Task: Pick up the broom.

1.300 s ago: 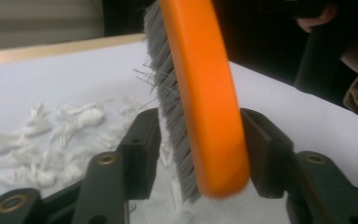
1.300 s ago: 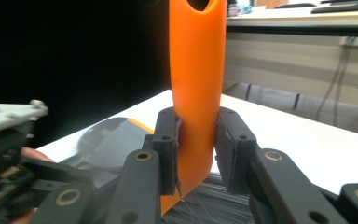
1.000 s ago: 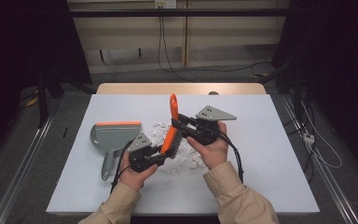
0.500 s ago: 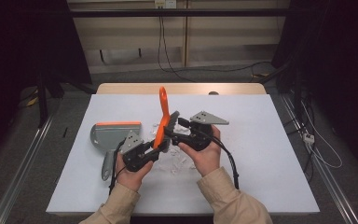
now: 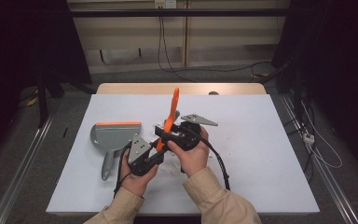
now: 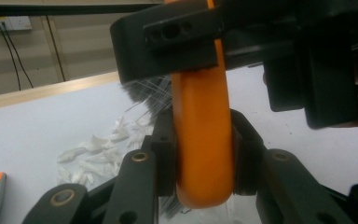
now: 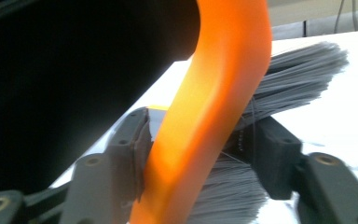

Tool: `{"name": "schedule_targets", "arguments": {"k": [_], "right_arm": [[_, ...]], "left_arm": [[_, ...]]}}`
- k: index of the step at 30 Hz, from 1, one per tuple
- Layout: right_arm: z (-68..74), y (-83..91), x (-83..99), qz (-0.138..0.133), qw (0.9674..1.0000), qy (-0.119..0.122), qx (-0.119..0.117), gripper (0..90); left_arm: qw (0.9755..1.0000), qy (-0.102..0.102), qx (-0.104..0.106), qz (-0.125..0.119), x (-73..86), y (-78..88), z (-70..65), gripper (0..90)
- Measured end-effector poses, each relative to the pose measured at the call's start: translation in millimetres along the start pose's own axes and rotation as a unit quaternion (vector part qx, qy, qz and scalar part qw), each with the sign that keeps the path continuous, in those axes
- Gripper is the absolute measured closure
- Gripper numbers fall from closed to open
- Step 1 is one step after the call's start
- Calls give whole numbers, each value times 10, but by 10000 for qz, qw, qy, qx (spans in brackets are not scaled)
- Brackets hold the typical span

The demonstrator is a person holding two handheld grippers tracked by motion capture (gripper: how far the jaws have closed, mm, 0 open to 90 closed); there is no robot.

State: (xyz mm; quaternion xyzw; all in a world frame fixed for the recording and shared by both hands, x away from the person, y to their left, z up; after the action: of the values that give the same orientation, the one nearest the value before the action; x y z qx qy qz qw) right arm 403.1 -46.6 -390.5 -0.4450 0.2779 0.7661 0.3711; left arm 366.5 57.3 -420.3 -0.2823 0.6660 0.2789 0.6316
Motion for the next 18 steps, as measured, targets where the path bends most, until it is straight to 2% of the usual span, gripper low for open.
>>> {"name": "schedule_targets", "arguments": {"k": [2,4,6,8,10,12,13,17,18], "right_arm": [[18,12,-4,43,10000,-69,-7,553],[29,28,-16,87,9999,-84,-55,608],[22,38,-38,75,9997,-183,-116,642],[3,57,-77,17,9995,-189,-247,693],[-37,79,-117,-13,9994,-174,-314,695],[-100,107,-159,-37,9994,-177,-297,695],[-135,123,-190,-103,9996,-57,-263,695],[-315,222,-292,-110,9999,-2,-118,695],[-378,268,-325,-138,9999,6,-30,694]], "left_arm": [[10000,2,-28,-38,8,-11,-27,649],[9999,-105,-57,-52,21,-34,-14,591],[9998,-124,-37,-166,28,-54,-12,529],[9997,-85,35,-215,22,-54,6,435],[9995,-23,183,-252,17,-48,5,409],[9994,86,231,-234,20,-39,6,350],[9993,138,266,-201,25,-38,10,309],[9988,235,394,-173,27,-6,43,246],[9984,307,409,-230,19,3,53,238]]}}
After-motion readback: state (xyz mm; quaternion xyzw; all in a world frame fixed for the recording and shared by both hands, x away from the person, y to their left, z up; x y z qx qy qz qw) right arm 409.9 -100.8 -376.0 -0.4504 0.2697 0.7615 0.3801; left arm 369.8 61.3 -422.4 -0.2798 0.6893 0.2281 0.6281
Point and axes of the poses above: each handheld gripper's, and its own axes: y roughly backward along the jaws, x roughly out of its underside, z roughly to its left, the point moved 5 cm from there along -y, roughly forward along the jaws, and after that the axes turned 15 degrees about -z, right-handed, at the moved point
